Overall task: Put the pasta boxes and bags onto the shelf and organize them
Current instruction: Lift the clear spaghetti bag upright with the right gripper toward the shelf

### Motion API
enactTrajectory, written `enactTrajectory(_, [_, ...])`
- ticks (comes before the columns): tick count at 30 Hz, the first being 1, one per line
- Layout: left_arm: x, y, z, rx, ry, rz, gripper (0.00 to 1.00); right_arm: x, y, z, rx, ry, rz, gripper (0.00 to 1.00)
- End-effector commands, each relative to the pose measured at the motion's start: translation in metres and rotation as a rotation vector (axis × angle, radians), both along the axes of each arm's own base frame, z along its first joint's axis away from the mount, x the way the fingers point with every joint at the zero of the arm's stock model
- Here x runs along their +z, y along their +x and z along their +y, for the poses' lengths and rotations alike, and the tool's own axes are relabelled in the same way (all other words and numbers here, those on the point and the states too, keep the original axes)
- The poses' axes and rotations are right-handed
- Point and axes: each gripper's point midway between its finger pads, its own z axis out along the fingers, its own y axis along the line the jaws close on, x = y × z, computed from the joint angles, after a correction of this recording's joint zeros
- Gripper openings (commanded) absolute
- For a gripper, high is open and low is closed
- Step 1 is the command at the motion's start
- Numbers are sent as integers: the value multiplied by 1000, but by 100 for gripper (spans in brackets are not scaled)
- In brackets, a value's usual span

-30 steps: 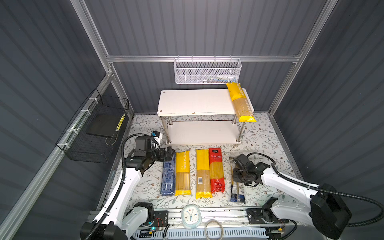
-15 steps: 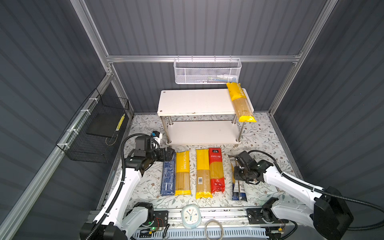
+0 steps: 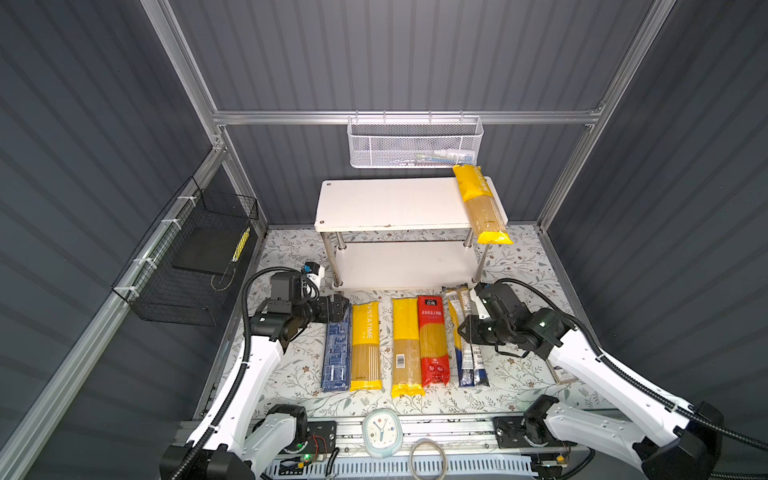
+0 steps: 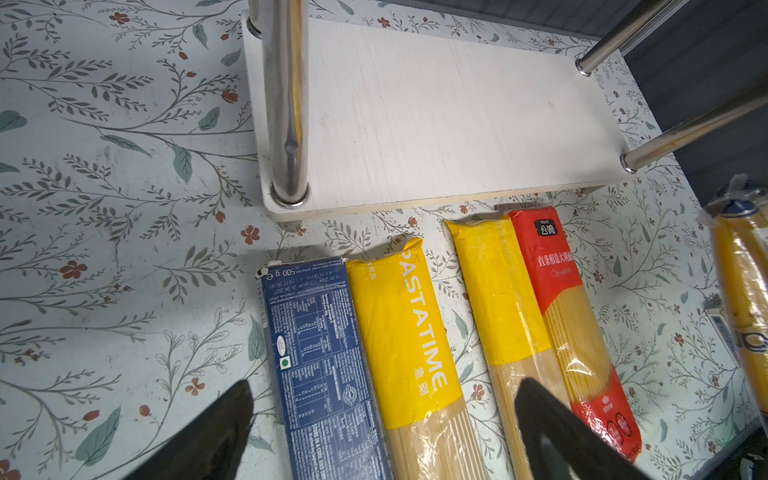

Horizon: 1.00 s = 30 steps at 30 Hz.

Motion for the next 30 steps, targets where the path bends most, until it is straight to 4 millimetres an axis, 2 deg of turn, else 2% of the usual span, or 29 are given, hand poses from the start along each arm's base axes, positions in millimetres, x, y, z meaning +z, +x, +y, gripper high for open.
enactTrajectory(1, [14, -2, -1, -15, 10, -32, 99, 38, 3, 22, 80, 87, -60, 29])
enactTrajectory(7, [14, -1, 0, -15, 12, -33, 99, 75, -4, 45, 174, 150, -78, 29])
enactTrajectory(17, [14, -2, -1, -16, 9, -30, 99, 141, -6, 70, 261, 273, -183, 30])
enactTrajectory(18, [14, -2, -1, -16, 8, -30, 99, 139, -2, 74, 263, 263, -175, 30])
enactTrajectory(25, [15, -2, -1, -17, 7, -33, 99, 180, 8, 80, 287, 287, -264, 30])
enactTrajectory(30, [16, -2, -2, -19, 3, -35, 99, 202, 23, 80, 259, 275, -323, 28])
